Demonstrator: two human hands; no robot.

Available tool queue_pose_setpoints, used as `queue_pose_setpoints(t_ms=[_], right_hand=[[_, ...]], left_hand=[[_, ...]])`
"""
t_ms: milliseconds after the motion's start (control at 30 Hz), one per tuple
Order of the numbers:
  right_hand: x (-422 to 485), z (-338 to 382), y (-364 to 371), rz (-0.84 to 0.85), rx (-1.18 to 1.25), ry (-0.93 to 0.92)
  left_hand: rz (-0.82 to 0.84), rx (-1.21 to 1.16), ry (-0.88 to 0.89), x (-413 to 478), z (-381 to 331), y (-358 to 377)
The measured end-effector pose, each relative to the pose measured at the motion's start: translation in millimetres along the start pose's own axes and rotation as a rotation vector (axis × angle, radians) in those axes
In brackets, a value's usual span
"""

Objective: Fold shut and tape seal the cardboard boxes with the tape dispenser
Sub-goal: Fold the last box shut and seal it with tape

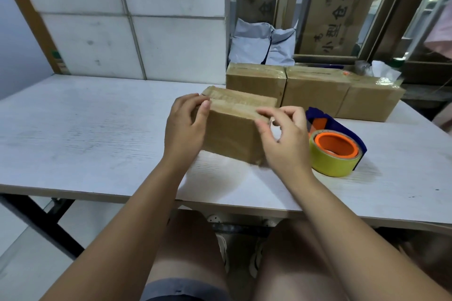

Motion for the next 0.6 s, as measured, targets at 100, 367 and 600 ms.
queue_pose_setpoints(t_ms=[100,367,600], right_hand=[[4.5,-5.3,-1.9,-0.064,-0.035,0.101],[-7.9,7.7,4.8,0.052,-0.039,0.075],[-7.3,4.0,7.9,0.176,0.099,0.11]], left_hand=[[-0.087,-0.026,0.101,-6.9,-4.6,-8.8],[0.245,-0.242,-0.058,-7.4,6.4,-4.3],[0.25,-0.006,0.228,-21.7,-9.5,1.2]])
Point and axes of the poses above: each hand's wrist, its own x-axis towards the middle knuckle, its own y-axis out of the palm, z = x × y, the point moved 2 cm from there along x, towards the middle knuckle, and after that the axes turned 5 degrees about -x, right-handed, at the moved point
